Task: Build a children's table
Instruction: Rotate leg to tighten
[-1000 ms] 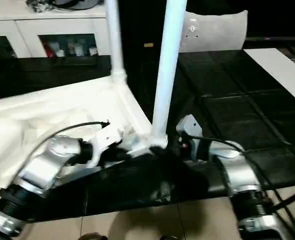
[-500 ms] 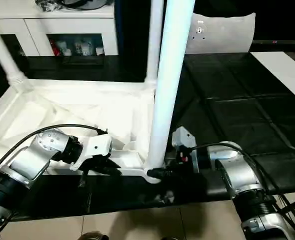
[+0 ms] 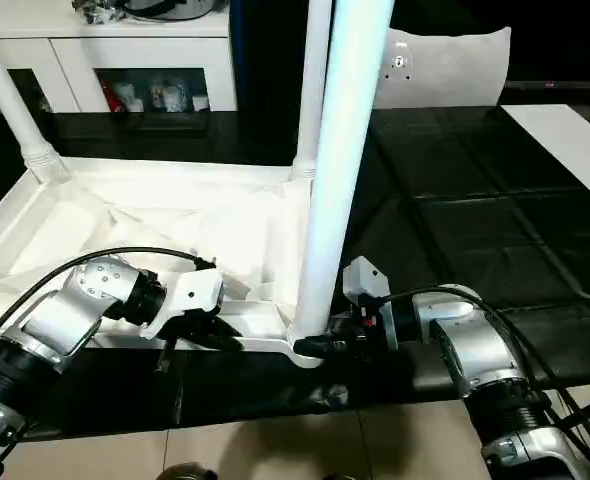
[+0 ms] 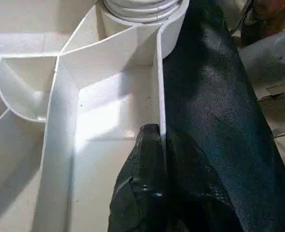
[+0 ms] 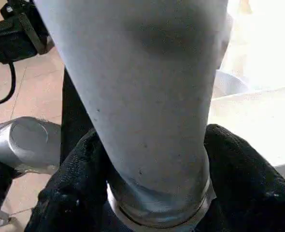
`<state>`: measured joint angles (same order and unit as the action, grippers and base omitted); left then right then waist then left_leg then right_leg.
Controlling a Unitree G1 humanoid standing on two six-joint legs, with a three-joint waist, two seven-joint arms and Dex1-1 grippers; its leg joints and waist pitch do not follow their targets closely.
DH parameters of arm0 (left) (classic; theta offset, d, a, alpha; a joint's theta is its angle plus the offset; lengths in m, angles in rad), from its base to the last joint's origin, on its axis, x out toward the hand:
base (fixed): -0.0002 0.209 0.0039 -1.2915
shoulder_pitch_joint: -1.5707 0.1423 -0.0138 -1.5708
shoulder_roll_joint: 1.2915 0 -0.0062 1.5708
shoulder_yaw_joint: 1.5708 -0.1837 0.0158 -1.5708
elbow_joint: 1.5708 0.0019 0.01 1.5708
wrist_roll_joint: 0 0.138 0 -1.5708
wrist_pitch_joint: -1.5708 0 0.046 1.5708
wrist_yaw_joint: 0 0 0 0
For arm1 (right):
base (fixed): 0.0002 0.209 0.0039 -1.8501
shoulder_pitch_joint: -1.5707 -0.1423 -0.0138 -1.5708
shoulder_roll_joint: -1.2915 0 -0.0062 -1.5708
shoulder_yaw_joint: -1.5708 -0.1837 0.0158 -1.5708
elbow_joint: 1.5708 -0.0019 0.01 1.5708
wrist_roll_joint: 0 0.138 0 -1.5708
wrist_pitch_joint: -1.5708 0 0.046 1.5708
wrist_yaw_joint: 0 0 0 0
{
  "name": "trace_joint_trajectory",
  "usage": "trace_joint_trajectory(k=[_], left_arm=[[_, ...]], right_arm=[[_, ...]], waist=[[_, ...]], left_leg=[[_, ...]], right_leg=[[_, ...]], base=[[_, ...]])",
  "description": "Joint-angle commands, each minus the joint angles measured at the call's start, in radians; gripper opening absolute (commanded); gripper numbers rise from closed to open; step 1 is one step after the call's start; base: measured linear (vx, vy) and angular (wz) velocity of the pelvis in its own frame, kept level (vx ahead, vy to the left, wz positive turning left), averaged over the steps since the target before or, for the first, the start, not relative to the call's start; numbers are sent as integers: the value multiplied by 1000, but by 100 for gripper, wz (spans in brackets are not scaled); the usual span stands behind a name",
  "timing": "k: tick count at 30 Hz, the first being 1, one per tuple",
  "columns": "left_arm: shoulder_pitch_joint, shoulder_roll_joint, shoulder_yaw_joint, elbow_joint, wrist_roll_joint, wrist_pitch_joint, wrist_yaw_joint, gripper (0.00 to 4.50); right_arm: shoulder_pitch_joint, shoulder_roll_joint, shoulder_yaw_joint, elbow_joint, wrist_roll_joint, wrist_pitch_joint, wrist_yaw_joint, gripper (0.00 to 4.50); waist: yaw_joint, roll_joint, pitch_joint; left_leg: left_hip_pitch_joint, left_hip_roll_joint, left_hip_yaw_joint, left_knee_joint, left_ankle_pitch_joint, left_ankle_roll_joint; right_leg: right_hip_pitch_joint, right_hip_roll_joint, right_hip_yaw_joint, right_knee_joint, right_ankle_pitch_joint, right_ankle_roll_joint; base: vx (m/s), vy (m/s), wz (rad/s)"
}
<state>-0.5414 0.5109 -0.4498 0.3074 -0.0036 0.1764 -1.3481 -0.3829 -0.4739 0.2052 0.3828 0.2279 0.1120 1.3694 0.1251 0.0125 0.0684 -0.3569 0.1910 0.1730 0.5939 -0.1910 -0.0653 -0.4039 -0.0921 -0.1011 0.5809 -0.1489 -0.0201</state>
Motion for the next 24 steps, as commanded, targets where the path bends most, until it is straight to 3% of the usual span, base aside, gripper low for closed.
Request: trace_joint_trajectory(k=[1, 4, 8, 9, 10, 11, 12, 14, 18, 21, 23, 24], left_arm=[[11, -26, 4, -31, -14, 29, 22, 0], [32, -55, 32, -74, -19, 101, 104, 0], [64, -117, 71, -148, -24, 214, 228, 0], [75, -147, 86, -175, -26, 260, 278, 0], [92, -219, 116, -215, -20, 328, 384, 0], [94, -230, 120, -219, -18, 335, 401, 0], [95, -242, 124, -223, -15, 341, 418, 0], [102, -320, 142, -246, 14, 389, 530, 0], [106, -430, 159, -251, 35, 424, 685, 0], [110, -459, 138, -273, 57, 453, 701, 0], [107, -450, 123, -280, 70, 463, 698, 0], [108, -445, 123, -280, 72, 463, 699, 0]], right_arm=[[17, 23, 2, -50, 26, 27, -19, 263], [23, 62, -19, -57, 32, 51, -91, 262], [6, 145, -49, -12, -4, 73, -280, 262], [-3, 177, -60, 10, -17, 78, -350, 262], [-18, 236, -88, 35, -11, 108, -452, 262], [-20, 244, -92, 37, -8, 112, -464, 262], [-22, 252, -96, 38, -5, 116, -476, 262], [-40, 316, -136, 61, -9, 137, -603, 261], [-67, 365, -159, 116, -53, 105, -761, 254], [-71, 374, -175, 128, -59, 97, -773, 254], [-67, 366, -174, 123, -77, 76, -773, 308], [-65, 363, -176, 121, -79, 73, -774, 308]], waist=[[-3, -8, -71], [-6, -10, -70], [-16, -10, -64], [-24, -15, -64], [-29, -16, -59], [-44, -16, -61], [-44, -16, -61], [-61, -19, -68], [-65, -21, -69], [-56, -21, -76], [-54, -18, -80], [-54, -18, -82]], left_leg=[[5, 44, -9, -76, -200, 51], [4, 45, -9, -77, -205, 45], [6, 37, -13, -79, -244, 30], [2, 41, -14, -80, -235, 16], [1, 38, -15, -82, -248, 18], [0, 34, -19, -80, -259, 7], [0, 34, -19, -80, -259, 7], [-3, 34, -14, -76, -214, 33], [-4, 29, -8, -71, -183, 51], [-7, 31, -8, -70, -144, 66], [-9, 34, -8, -67, -105, 80], [-10, 33, -8, -66, -94, 85]], right_leg=[[53, -63, 52, -60, -338, -195], [54, -65, 53, -58, -345, -196], [51, -66, 48, -76, -464, -154], [52, -69, 49, -68, -465, -152], [50, -67, 45, -78, -495, -144], [53, -68, 38, -84, -546, -120], [53, -68, 38, -84, -546, -120], [51, -63, 45, -80, -457, -136], [49, -61, 45, -80, -430, -145], [54, -61, 45, -75, -390, -143], [54, -58, 47, -62, -293, -172], [55, -57, 47, -59, -269, -180]], base=[[0, 0, 0], [0, 0, 0], [0, 0, 0], [0, 0, 0], [0, 0, 0], [0, 0, 0], [0, 0, 0], [0, 0, 0], [0, 0, 0], [0, 0, 0], [0, 0, 0], [0, 0, 0]])
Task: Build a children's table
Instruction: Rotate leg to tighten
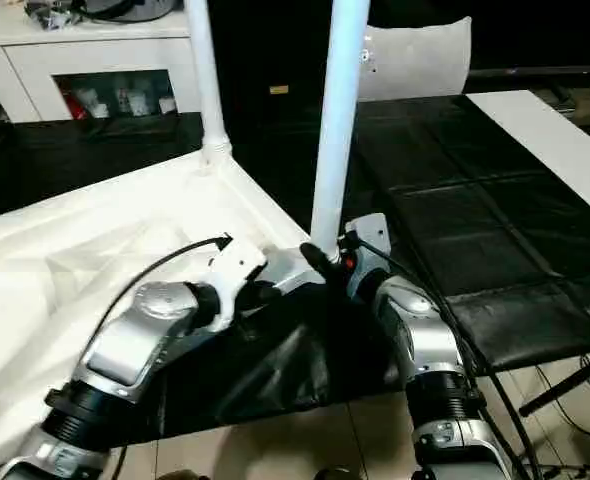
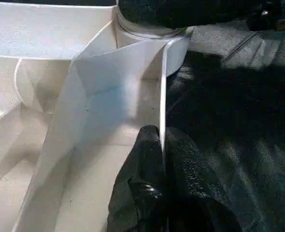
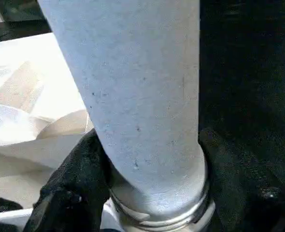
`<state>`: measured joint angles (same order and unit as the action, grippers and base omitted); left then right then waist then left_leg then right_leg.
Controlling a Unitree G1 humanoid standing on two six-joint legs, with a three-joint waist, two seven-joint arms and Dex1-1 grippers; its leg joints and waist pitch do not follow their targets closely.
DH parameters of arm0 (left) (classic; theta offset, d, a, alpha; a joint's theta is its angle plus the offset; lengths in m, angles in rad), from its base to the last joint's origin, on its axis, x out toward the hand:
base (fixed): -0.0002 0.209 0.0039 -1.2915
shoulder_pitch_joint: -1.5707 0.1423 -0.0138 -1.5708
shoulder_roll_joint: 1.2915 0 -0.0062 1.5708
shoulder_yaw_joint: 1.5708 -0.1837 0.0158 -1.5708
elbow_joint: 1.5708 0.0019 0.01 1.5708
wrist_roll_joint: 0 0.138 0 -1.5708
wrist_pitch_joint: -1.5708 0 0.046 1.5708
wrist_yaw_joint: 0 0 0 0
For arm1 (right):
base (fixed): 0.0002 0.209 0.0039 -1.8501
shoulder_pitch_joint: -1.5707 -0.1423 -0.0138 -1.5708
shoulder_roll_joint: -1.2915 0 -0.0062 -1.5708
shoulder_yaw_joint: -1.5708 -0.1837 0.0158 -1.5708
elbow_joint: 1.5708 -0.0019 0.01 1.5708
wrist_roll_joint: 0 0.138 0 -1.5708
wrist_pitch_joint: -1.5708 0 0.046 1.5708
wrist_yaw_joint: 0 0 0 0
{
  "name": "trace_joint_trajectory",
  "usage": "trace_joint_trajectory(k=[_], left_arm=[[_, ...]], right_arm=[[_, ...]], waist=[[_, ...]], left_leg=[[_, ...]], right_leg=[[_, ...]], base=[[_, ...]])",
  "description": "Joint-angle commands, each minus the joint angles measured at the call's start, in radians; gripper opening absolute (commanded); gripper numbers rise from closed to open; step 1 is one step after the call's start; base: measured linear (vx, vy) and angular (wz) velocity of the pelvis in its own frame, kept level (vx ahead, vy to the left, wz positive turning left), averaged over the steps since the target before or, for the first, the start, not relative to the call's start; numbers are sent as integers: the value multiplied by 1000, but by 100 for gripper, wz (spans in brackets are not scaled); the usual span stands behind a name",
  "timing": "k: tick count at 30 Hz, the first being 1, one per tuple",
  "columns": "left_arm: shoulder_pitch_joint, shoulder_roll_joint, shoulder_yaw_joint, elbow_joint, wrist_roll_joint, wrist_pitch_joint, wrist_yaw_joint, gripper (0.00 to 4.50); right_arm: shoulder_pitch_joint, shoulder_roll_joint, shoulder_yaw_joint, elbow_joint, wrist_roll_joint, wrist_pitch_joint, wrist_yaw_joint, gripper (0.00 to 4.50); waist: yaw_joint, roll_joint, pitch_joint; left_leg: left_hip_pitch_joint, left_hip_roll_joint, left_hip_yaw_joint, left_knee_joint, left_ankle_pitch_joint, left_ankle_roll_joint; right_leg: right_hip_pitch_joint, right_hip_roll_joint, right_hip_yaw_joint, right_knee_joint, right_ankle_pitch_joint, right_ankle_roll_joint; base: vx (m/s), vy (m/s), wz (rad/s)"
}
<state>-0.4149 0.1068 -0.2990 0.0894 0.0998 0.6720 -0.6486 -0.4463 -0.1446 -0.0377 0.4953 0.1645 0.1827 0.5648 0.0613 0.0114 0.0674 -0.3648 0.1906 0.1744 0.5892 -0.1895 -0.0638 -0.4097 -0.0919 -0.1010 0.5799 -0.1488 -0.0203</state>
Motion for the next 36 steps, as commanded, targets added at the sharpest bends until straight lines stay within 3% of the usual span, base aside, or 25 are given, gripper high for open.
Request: trace_joint_trajectory(k=[1, 3, 9, 15, 17, 18, 21, 23, 29, 32, 36], left_arm=[[-17, -33, -27, -63, -31, -32, 0, 0], [-18, -22, -30, -62, -26, -35, -2, 0], [-15, 24, -38, -61, -18, -34, -27, 0], [-24, 124, -62, -46, -40, -80, -161, 0], [-29, 168, -81, -38, -53, -103, -227, 0], [-29, 168, -81, -38, -53, -103, -227, 0], [-41, 229, -106, -16, -64, -149, -327, 0], [-65, 292, -128, 27, -68, -218, -428, 0], [-88, 369, -160, 60, -84, -291, -576, 0], [-108, 402, -176, 87, -88, -335, -635, 0], [-124, 425, -190, 109, -93, -370, -694, 0]], right_arm=[[2, 31, 60, 3, -9, 9, 33, 322], [5, 27, 56, -1, -6, 6, 39, 338], [23, -20, 53, -14, -1, -49, 87, 376], [36, -135, 75, -55, 17, -101, 303, 432], [34, -174, 81, -63, 31, -109, 370, 441], [34, -174, 81, -63, 31, -109, 370, 447], [29, -220, 97, -74, 49, -103, 473, 447], [34, -268, 143, -95, 46, -96, 586, 447], [46, -303, 200, -109, 38, -129, 705, 447], [42, -310, 218, -111, 51, -117, 752, 408], [35, -311, 230, -115, 64, -101, 783, 373]], waist=[[11, -15, -84], [11, -15, -82], [13, -13, -81], [18, -12, -82], [21, -18, -79], [25, -16, -79], [33, -14, -75], [42, -14, -74], [49, -14, -70], [52, -15, -72], [53, -17, -70]], left_leg=[[-4, 33, -8, -58, -74, 97], [-6, 32, -7, -58, -83, 104], [-3, 33, -8, -59, -125, 86], [-4, 31, -7, -55, -110, 111], [-2, 33, -6, -55, -121, 117], [0, 33, -6, -56, -126, 116], [4, 35, -6, -57, -153, 101], [8, 35, -6, -58, -179, 93], [11, 39, -10, -65, -218, 66], [12, 40, -8, -64, -208, 61], [8, 39, -10, -65, -221, 55]], right_leg=[[62, -57, 47, -52, -214, -199], [63, -58, 46, -53, -215, -205], [62, -59, 46, -59, -272, -185], [64, -56, 46, -53, -219, -206], [61, -56, 47, -54, -237, -207], [60, -58, 47, -54, -251, -205], [55, -57, 49, -59, -301, -194], [53, -55, 49, -61, -333, -180], [51, -61, 51, -64, -377, -168], [51, -62, 53, -59, -347, -187], [52, -63, 52, -60, -385, -176]], base=[[0, 0, 0], [0, 0, 0], [0, 0, 0], [0, 0, 0], [0, 0, 0], [0, 0, 0], [0, 0, 0], [0, 0, 0], [0, 0, 0], [0, 0, 0], [0, 0, 0]])
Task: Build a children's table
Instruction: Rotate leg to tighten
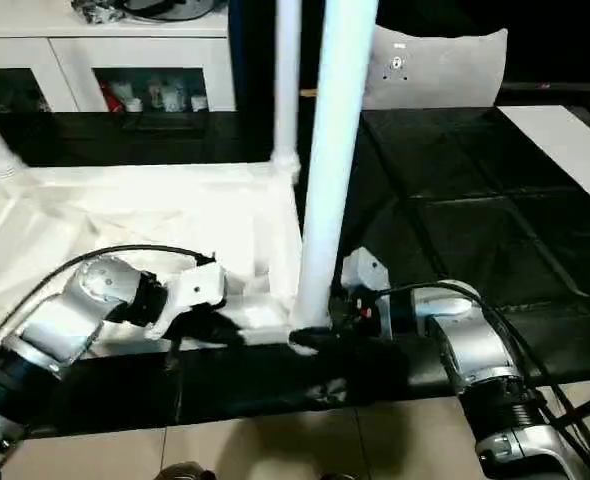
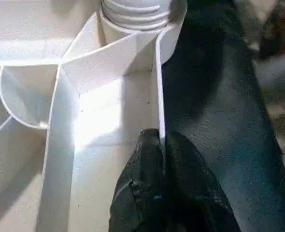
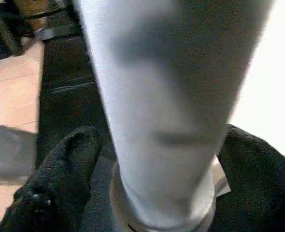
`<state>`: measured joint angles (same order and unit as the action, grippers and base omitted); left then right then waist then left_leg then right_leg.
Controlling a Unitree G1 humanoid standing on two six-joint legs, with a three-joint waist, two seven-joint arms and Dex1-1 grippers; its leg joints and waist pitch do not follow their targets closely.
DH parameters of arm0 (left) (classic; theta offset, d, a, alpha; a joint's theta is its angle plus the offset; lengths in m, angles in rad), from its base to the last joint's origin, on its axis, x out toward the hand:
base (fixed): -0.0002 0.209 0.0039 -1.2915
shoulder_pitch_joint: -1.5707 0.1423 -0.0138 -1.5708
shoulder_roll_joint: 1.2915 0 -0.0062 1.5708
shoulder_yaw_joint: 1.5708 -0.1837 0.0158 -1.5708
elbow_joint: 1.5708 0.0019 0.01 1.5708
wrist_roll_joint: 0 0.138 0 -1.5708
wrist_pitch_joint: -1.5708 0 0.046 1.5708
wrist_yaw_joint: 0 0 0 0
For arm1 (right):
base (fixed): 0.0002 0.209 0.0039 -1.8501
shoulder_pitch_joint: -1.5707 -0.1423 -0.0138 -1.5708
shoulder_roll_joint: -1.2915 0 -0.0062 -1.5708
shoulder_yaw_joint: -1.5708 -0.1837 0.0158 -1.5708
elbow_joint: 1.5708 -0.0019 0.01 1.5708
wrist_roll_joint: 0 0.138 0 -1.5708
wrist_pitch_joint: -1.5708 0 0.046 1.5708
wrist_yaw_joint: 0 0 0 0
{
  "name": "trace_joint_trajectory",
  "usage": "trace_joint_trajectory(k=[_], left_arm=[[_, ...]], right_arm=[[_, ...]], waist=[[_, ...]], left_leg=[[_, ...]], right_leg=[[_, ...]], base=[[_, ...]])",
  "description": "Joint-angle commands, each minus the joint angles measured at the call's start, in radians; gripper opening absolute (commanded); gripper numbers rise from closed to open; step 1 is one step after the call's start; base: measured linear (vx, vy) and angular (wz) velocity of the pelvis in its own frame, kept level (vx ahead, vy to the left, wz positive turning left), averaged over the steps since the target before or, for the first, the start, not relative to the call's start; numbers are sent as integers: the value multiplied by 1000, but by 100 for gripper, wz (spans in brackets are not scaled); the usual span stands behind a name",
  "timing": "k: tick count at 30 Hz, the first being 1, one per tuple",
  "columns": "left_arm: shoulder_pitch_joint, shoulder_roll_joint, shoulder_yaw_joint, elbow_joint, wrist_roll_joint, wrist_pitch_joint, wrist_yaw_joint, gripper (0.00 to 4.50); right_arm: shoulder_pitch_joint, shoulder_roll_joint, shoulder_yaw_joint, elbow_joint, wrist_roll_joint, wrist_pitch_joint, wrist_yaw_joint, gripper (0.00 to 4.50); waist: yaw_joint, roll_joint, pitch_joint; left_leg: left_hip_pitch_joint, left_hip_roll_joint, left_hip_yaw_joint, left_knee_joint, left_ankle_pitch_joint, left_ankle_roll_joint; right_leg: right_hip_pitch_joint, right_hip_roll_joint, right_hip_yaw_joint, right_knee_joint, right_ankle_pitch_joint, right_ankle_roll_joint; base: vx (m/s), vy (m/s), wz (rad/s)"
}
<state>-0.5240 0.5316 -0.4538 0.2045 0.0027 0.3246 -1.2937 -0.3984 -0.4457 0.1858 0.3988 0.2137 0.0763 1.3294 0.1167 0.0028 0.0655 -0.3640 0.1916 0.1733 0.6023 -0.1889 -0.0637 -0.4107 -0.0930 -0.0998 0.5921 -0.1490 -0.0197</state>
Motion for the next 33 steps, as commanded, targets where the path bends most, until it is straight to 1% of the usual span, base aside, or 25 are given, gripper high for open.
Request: trace_joint_trajectory(k=[1, 3, 4, 6, 9, 11, 14, 16, 20, 21, 23, 24, 25, 26, 27, 28, 29, 30, 31, 32, 33], left_arm=[[-19, 2, -35, 1, 3, -31, -62, 0], [-23, 2, -35, 9, 4, -37, -68, 0], [-24, 1, -35, 13, 5, -40, -70, 0], [-27, 0, -35, 22, 4, -48, -73, 0], [-34, 1, -39, 36, -1, -62, -77, 0], [-35, -3, -38, 45, 0, -70, -80, 0], [-34, -6, -36, 49, 3, -74, -80, 0], [-33, -8, -34, 51, 4, -75, -78, 0], [-30, -10, -31, 53, 2, -73, -70, 0], [-27, -13, -27, 51, -2, -66, -59, 0], [-18, -23, -14, 40, -12, -40, -35, 0], [-9, -39, 3, 27, -17, -11, 5, 0], [0, -60, 22, 9, -23, 33, 50, 0], [3, -70, 31, 0, -26, 56, 71, 0], [8, -82, 40, -12, -26, 78, 96, 0], [15, -106, 56, -35, -31, 125, 138, 0], [22, -141, 76, -62, -37, 176, 191, 0], [24, -151, 82, -70, -39, 191, 207, 0], [30, -184, 96, -95, -40, 228, 254, 0], [32, -196, 100, -102, -39, 241, 269, 0], [36, -224, 109, -117, -32, 263, 307, 0]], right_arm=[[-12, -12, 13, -25, 21, 16, 35, 368], [-9, -14, 19, -32, 25, 26, 48, 364], [-7, -16, 23, -34, 26, 29, 55, 332], [-2, -19, 28, -38, 24, 28, 66, 332], [0, -17, 26, -38, 23, 27, 71, 298], [2, -17, 30, -41, 26, 32, 73, 285], [4, -16, 34, -42, 28, 32, 72, 254], [7, -14, 36, -43, 28, 34, 72, 242], [11, -12, 38, -48, 30, 39, 74, 221], [16, -9, 37, -55, 35, 48, 74, 219], [27, -1, 34, -70, 50, 73, 71, 214], [39, 12, 26, -86, 67, 99, 53, 212], [46, 28, 17, -94, 72, 133, 10, 211], [47, 37, 14, -96, 69, 151, -16, 211], [50, 50, 8, -97, 68, 151, -41, 211], [49, 71, 0, -94, 59, 166, -95, 211], [42, 105, -13, -79, 39, 173, -178, 211], [39, 116, -17, -73, 32, 175, -205, 211], [26, 152, -36, -52, 23, 194, -285, 211], [23, 164, -44, -47, 23, 199, -307, 209], [15, 191, -61, -37, 22, 209, -357, 209]], waist=[[-2, -10, -69], [-2, -12, -69], [-2, -11, -69], [-2, -11, -69], [-2, -12, -68], [-1, -12, -68], [-1, -13, -68], [-1, -13, -68], [-1, -13, -67], [-1, -9, -65], [-2, -9, -64], [-4, -8, -61], [-1, -8, -61], [-4, -8, -58], [-5, -8, -56], [-8, -10, -55], [-14, -10, -53], [-18, -9, -52], [-25, -12, -52], [-37, -14, -51], [-42, -13, -52]], left_leg=[[10, 39, -9, -79, -227, 49], [8, 40, -10, -79, -227, 47], [8, 41, -10, -79, -223, 45], [8, 40, -10, -79, -227, 44], [7, 39, -10, -79, -227, 42], [9, 39, -10, -79, -233, 41], [9, 39, -10, -80, -232, 40], [8, 39, -11, -80, -229, 40], [9, 39, -11, -80, -236, 39], [8, 40, -12, -82, -243, 38], [11, 40, -11, -82, -257, 35], [11, 41, -12, -84, -267, 32], [12, 40, -13, -84, -272, 30], [16, 40, -14, -86, -292, 24], [20, 38, -15, -86, -317, 19], [20, 35, -18, -86, -328, 14], [21, 34, -19, -85, -339, 5], [22, 33, -19, -85, -344, 1], [21, 27, -22, -82, -349, -4], [9, 25, -26, -85, -345, -3], [6, 26, -28, -86, -347, -4]], right_leg=[[53, -63, 51, -74, -396, -172], [54, -63, 52, -73, -400, -170], [54, -64, 52, -72, -396, -171], [54, -63, 51, -72, -400, -171], [53, -63, 51, -74, -408, -166], [52, -64, 51, -76, -422, -162], [52, -64, 51, -76, -426, -160], [52, -64, 51, -76, -429, -157], [51, -64, 51, -77, -436, -156], [51, -63, 51, -78, -442, -153], [50, -63, 50, -81, -458, -149], [50, -64, 51, -82, -466, -150], [50, -65, 50, -84, -476, -147], [49, -64, 50, -86, -497, -142], [47, -64, 46, -93, -542, -130], [48, -66, 43, -97, -581, -113], [46, -66, 40, -101, -613, -98], [44, -65, 39, -103, -628, -92], [45, -66, 32, -111, -664, -70], [53, -65, 27, -113, -675, -51], [56, -65, 25, -114, -676, -43]], base=[[0, 0, 0], [0, 0, 0], [0, 0, 0], [0, 0, 0], [0, 0, 0], [0, 0, 0], [0, 0, 0], [0, 0, 0], [0, 0, 0], [0, 0, 0], [0, 0, 0], [0, 0, 0], [0, 0, 0], [0, 0, 0], [0, 0, 0], [0, 0, 0], [0, 0, 0], [0, 0, 0], [0, 0, 0], [0, 0, 0], [0, 0, 0]])
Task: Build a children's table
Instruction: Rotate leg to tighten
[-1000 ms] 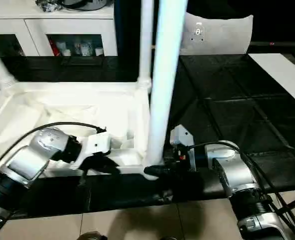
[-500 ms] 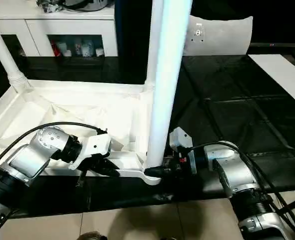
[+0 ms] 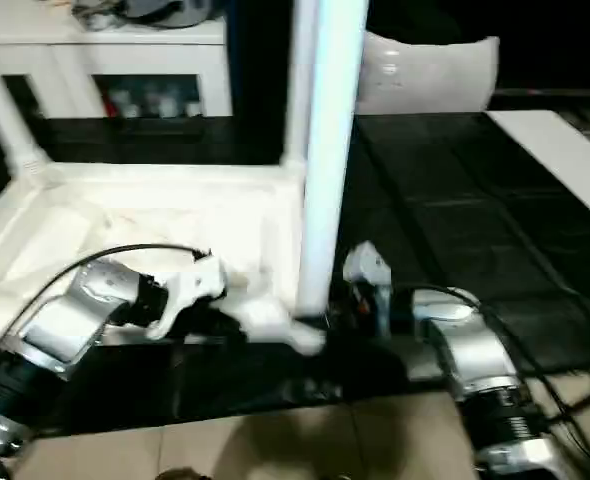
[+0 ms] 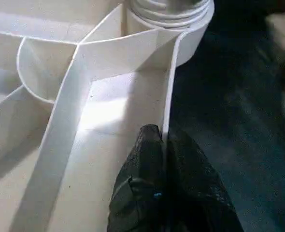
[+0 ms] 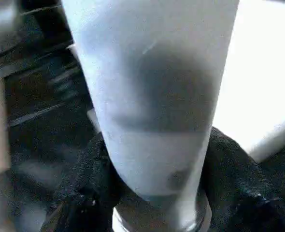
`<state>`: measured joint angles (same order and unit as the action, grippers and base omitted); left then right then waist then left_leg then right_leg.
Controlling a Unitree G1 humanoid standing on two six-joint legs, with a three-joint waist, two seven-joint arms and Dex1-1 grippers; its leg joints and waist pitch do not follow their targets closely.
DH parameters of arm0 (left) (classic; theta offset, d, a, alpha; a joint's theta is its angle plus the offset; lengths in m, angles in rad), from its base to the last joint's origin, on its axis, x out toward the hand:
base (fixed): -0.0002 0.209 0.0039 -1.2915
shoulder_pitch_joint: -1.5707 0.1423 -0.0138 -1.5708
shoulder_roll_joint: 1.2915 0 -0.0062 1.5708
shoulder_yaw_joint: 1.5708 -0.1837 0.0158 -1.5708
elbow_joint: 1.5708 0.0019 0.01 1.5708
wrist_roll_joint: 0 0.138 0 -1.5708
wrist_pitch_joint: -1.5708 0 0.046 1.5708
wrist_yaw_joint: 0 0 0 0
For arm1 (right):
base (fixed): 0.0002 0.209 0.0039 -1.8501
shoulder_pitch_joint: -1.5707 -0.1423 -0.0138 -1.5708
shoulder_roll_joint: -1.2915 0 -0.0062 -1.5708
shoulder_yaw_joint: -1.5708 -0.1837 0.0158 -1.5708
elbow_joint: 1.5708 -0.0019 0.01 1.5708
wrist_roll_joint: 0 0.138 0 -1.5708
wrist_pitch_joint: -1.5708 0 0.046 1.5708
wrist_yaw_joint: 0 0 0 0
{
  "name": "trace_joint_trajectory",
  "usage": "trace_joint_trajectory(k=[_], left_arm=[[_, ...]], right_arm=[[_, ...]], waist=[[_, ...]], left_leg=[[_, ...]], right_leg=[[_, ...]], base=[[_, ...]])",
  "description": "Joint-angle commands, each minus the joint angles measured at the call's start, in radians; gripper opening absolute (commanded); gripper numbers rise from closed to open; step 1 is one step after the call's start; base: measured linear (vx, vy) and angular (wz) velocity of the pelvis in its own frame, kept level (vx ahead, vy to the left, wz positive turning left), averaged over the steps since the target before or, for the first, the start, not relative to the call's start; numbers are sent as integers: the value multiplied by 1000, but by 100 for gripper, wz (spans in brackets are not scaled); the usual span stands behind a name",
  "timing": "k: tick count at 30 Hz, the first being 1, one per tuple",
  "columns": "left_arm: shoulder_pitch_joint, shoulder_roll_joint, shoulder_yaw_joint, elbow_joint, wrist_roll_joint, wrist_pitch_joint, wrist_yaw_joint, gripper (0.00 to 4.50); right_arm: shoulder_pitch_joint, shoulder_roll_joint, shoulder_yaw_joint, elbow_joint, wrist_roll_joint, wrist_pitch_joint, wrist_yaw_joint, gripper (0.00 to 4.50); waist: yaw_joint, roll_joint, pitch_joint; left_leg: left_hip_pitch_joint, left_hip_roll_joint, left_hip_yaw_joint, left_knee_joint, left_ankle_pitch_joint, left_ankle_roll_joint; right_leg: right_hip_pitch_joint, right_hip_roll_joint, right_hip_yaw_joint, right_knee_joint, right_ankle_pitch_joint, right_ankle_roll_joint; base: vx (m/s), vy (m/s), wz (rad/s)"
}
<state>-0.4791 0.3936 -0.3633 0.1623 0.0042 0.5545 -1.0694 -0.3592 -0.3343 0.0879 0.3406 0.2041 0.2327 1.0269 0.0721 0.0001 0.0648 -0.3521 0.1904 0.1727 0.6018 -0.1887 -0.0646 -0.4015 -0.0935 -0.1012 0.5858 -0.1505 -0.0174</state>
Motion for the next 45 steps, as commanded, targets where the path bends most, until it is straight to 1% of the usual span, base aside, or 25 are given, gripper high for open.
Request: trace_joint_trajectory(k=[1, 2, 4, 8, 10, 11, 12, 13, 14, 15, 16, 18, 22, 23, 25, 26, 28, 29, 32, 33, 38, 39, 40, 44, 45], left_arm=[[-6, -134, 39, -85, -21, 55, 153, 0], [-5, -162, 52, -88, -13, 66, 194, 0], [-12, -229, 81, -85, -5, 86, 288, 0], [-19, -313, 97, -88, 11, 109, 402, 0], [-15, -350, 82, -100, 21, 118, 441, 0], [-13, -358, 69, -107, 36, 122, 451, 0], [-13, -361, 59, -110, 49, 124, 456, 0], [-14, -357, 49, -110, 59, 124, 452, 0], [-13, -351, 43, -111, 63, 124, 453, 0], [-14, -344, 40, -110, 66, 121, 453, 0], [-14, -331, 35, -109, 71, 116, 450, 0], [-14, -301, 29, -105, 74, 104, 436, 0], [-12, -264, 22, -104, 71, 81, 401, 0], [-12, -253, 18, -102, 69, 70, 385, 0], [-10, -228, 12, -99, 65, 57, 351, 0], [-10, -214, 9, -94, 62, 46, 333, 0], [-10, -195, 5, -88, 57, 34, 307, 0], [-9, -162, -1, -75, 45, 3, 259, 0], [-4, -105, -19, -61, 31, -40, 178, 0], [-4, -90, -19, -55, 27, -51, 159, 0], [-2, 21, -43, -30, -1, -158, -25, 0], [-2, 39, -48, -25, -10, -180, -64, 0], [-3, 53, -53, -19, -13, -194, -86, 0], [-12, 99, -67, 5, -34, -260, -188, 0], [-16, 110, -71, 13, -38, -273, -213, 0]], right_arm=[[-36, 116, 15, 34, 28, 64, -125, 209], [-42, 134, 4, 41, 25, 69, -163, 209], [-62, 175, -24, 73, 20, 78, -256, 209], [-93, 229, -69, 123, 6, 76, -395, 209], [-106, 249, -77, 152, -14, 51, -445, 209], [-108, 256, -81, 160, -25, 35, -459, 209], [-110, 260, -83, 164, -29, 26, -456, 244], [-109, 259, -80, 164, -35, 22, -451, 265], [-108, 258, -77, 162, -42, 18, -454, 277], [-105, 257, -78, 161, -39, 17, -450, 277], [-102, 255, -79, 157, -37, 15, -448, 299], [-94, 241, -73, 147, -42, -3, -436, 312], [-79, 217, -81, 119, -29, -21, -392, 344], [-75, 205, -82, 111, -25, -28, -374, 344], [-66, 174, -86, 98, -17, -41, -326, 367], [-61, 156, -84, 91, -14, -46, -300, 376], [-55, 131, -80, 83, -13, -51, -264, 401], [-46, 91, -74, 70, -10, -65, -205, 401], [-38, 39, -73, 53, 0, -87, -125, 434], [-37, 23, -73, 46, 6, -87, -98, 444], [-9, -85, -20, -27, 43, -67, 116, 444], [-7, -99, -13, -32, 51, -66, 143, 444], [-7, -107, -9, -34, 57, -66, 163, 444], [-6, -134, 8, -45, 76, -54, 242, 444], [-6, -140, 15, -47, 79, -48, 261, 444]], waist=[[-12, -10, -52], [-18, -9, -53], [-34, -12, -57], [-38, -16, -61], [-37, -15, -61], [-30, -16, -69], [-27, -16, -69], [-21, -14, -73], [-19, -15, -75], [-17, -17, -76], [-13, -16, -75], [-4, -13, -76], [-4, -12, -73], [-3, -7, -75], [0, -7, -75], [1, -4, -76], [2, -5, -75], [6, -1, -79], [16, -3, -78], [19, -1, -79], [32, -1, -78], [36, 0, -78], [35, -4, -78], [42, -1, -76], [43, -8, -77]], left_leg=[[-4, 28, -28, -84, -355, -4], [-1, 26, -28, -82, -354, -1], [-8, 26, -27, -82, -334, 16], [-9, 26, -20, -80, -294, 42], [-12, 27, -18, -80, -265, 48], [-13, 30, -15, -77, -211, 60], [-15, 30, -13, -76, -190, 66], [-17, 31, -12, -74, -145, 77], [-18, 32, -11, -73, -125, 86], [-18, 31, -9, -71, -109, 96], [-20, 31, -8, -72, -97, 107], [-18, 32, -7, -72, -78, 112], [-15, 35, -7, -75, -106, 100], [-13, 35, -8, -75, -119, 93], [-10, 36, -7, -75, -143, 82], [-10, 36, -8, -76, -147, 79], [-9, 38, -9, -77, -159, 75], [-8, 37, -9, -75, -154, 71], [-8, 37, -7, -74, -156, 76], [-7, 36, -7, -74, -156, 75], [-3, 40, -8, -75, -166, 77], [-2, 40, -8, -75, -167, 76], [-3, 40, -7, -75, -167, 76], [1, 42, -7, -78, -194, 56], [0, 43, -7, -77, -198, 55]], right_leg=[[44, -63, 22, -111, -671, -43], [43, -64, 19, -118, -668, -44], [44, -61, 20, -112, -602, -66], [41, -60, 29, -107, -530, -95], [42, -60, 33, -101, -490, -114], [44, -59, 38, -89, -409, -138], [44, -59, 40, -86, -377, -146], [47, -58, 42, -74, -297, -171], [48, -56, 43, -68, -258, -182], [49, -55, 44, -64, -227, -192], [51, -56, 44, -61, -204, -205], [53, -56, 44, -58, -184, -214], [53, -56, 44, -61, -210, -211], [53, -57, 44, -63, -224, -209], [52, -56, 45, -66, -236, -204], [53, -56, 45, -64, -236, -204], [52, -56, 44, -66, -242, -204], [54, -56, 44, -64, -234, -205], [53, -56, 46, -64, -231, -205], [53, -56, 46, -63, -231, -206], [51, -55, 47, -61, -238, -206], [51, -56, 48, -60, -238, -206], [51, -56, 48, -59, -239, -207], [48, -58, 48, -63, -284, -206], [49, -58, 49, -61, -288, -205]], base=[[0, 0, 0], [0, 0, 0], [0, 0, 0], [0, 0, 0], [0, 0, 0], [0, 0, 0], [0, 0, 0], [0, 0, 0], [60, -24, 3], [0, 0, 0], [0, 0, 0], [0, 0, 0], [0, 0, 0], [0, 0, 0], [0, 0, 0], [0, 0, 0], [0, 0, 0], [0, 0, 0], [0, 0, 0], [0, 0, 0], [0, 0, 0], [0, 0, 0], [0, 0, 0], [0, 0, 0], [0, 0, 0]])
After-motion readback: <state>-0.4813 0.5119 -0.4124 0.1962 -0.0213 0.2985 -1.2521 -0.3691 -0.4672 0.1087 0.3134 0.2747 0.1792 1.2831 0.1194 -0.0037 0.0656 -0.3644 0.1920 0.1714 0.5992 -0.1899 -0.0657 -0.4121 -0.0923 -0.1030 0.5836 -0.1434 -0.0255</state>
